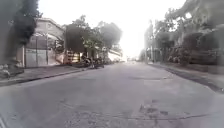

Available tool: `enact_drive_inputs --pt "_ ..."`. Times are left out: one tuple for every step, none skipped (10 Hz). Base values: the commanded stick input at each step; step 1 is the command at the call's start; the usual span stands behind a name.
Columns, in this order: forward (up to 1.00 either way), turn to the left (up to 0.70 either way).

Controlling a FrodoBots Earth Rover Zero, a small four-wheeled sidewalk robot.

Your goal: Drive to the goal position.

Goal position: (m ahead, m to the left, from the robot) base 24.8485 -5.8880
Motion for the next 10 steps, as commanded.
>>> enact_drive_inputs --pt "0.87 0.00" --pt "0.87 0.00" --pt "0.87 0.00" --pt "0.87 0.00" --pt "0.89 0.00" --pt "0.94 0.00" --pt "0.99 0.00" --pt "0.98 0.00" --pt "0.97 0.00" --pt "0.97 0.00"
